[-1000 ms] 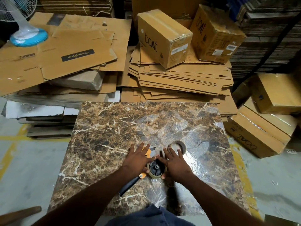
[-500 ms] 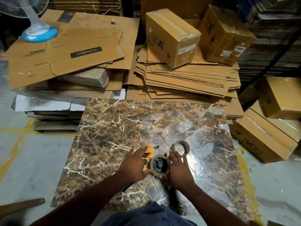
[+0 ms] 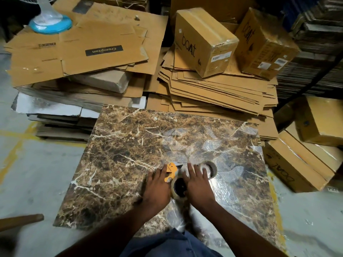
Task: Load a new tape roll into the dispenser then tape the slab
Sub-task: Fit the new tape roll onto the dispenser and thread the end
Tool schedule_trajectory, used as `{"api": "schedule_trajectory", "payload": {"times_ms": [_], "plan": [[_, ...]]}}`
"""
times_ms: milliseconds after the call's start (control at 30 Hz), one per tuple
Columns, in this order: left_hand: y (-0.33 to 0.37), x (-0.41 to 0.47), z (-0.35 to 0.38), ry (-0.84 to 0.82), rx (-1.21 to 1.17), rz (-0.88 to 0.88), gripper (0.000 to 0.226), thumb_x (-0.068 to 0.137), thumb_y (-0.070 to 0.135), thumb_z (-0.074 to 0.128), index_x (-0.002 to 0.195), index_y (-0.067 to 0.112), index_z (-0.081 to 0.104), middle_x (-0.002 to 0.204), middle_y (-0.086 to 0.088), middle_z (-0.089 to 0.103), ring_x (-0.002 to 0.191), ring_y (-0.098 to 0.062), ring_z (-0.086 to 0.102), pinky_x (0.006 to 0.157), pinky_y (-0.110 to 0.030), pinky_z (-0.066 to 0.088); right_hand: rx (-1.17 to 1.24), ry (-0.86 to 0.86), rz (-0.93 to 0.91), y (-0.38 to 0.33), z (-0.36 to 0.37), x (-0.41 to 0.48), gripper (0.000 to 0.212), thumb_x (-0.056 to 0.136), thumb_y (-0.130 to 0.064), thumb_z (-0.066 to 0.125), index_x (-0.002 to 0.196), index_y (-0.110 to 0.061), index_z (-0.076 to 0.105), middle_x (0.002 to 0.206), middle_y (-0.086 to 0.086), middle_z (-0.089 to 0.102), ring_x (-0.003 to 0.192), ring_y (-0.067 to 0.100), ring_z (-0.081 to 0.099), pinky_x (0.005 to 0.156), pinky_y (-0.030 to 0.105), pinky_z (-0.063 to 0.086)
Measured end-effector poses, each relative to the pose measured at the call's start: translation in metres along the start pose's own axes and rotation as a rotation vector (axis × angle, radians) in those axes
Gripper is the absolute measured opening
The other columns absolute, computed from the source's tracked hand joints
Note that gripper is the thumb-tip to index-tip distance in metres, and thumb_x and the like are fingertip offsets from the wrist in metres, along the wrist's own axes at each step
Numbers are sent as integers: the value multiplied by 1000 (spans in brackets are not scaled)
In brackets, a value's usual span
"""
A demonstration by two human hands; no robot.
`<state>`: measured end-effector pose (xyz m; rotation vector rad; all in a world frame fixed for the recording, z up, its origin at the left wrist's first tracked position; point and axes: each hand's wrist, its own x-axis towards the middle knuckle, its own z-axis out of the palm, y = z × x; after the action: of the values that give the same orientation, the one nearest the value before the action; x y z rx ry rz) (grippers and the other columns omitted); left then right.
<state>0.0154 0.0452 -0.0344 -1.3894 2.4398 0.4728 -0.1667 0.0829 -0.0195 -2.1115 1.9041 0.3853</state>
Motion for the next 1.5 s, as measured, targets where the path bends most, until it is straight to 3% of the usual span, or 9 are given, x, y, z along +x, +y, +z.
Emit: {"api": "schedule_trajectory", "payload": {"times_ms": [267, 433, 567, 633, 733, 1033, 1200, 1300, 1500], "plan": [[-3, 3, -9, -17, -116, -34, 60, 102, 32, 48, 161, 30, 39, 177, -5, -2, 158, -33, 18, 124, -52, 26, -37, -99, -100, -7, -14, 45, 68, 101, -31, 52, 160, -33, 18, 171, 13, -4, 155, 45, 1, 118, 69, 15], [-1, 1, -14, -28, -194, -60, 47, 104, 37, 48, 150, 31, 56, 177, -1, -1, 152, -30, 30, 118, -44, 35, -133, -152, -150, 0, -16, 55, 81, 95, -36, 64, 160, -36, 17, 171, 13, -2, 155, 43, -1, 120, 67, 10], [-4, 9, -20, -54, -184, -85, 42, 103, 39, 49, 143, 33, 62, 177, 0, -1, 156, -30, 21, 119, -53, 34, -155, -139, -157, -1, -15, 52, 77, 97, -35, 61, 161, -33, 18, 171, 12, -6, 155, 42, -5, 120, 68, 9], [-5, 17, -24, -69, -167, -77, 34, 102, 37, 50, 125, 28, 73, 177, 0, 0, 158, -30, 17, 120, -57, 31, -146, -144, -149, -6, -15, 50, 72, 100, -36, 55, 161, -29, 18, 171, 12, -5, 155, 42, -5, 120, 68, 9], [-16, 28, -26, -48, -126, -21, 28, 98, 35, 54, 103, 24, 79, 177, 4, 8, 156, -27, 21, 114, -55, 38, -176, -109, -157, -9, -14, 46, 77, 96, -40, 56, 161, -23, 19, 170, 16, 0, 155, 42, -1, 120, 66, 5], [-59, 49, -32, 26, -132, 315, 20, 93, 35, 63, 96, 27, 81, 168, 8, 37, 144, -22, 43, 98, -43, 46, -152, -147, -121, -11, -15, 39, 76, 98, -33, 52, 162, -24, 12, 170, 15, -6, 155, 41, -3, 120, 66, 4], [-65, 56, -32, -10, -95, 400, 24, 96, 39, 63, 111, 31, 81, 166, 9, 40, 145, -19, 40, 104, -50, 45, -145, -173, -106, -11, -19, 39, 78, 99, -33, 53, 163, -25, 9, 171, 13, -6, 156, 40, -4, 121, 65, 6], [-90, 60, -40, 14, -130, 414, 20, 97, 30, 67, 109, 28, 82, 163, 8, 46, 143, -19, 47, 109, -46, 46, -161, -177, -110, -12, -18, 40, 74, 101, -33, 49, 163, -25, 9, 171, 13, -6, 156, 41, -3, 121, 66, 7], [-122, 58, -44, -19, 42, 397, 22, 101, 42, 64, 113, 32, 79, 165, 11, 41, 149, -19, 39, 118, -49, 38, -160, -167, -126, -11, -19, 43, 73, 101, -31, 48, 163, -24, 10, 171, 13, -5, 155, 42, -3, 120, 67, 6]]}}
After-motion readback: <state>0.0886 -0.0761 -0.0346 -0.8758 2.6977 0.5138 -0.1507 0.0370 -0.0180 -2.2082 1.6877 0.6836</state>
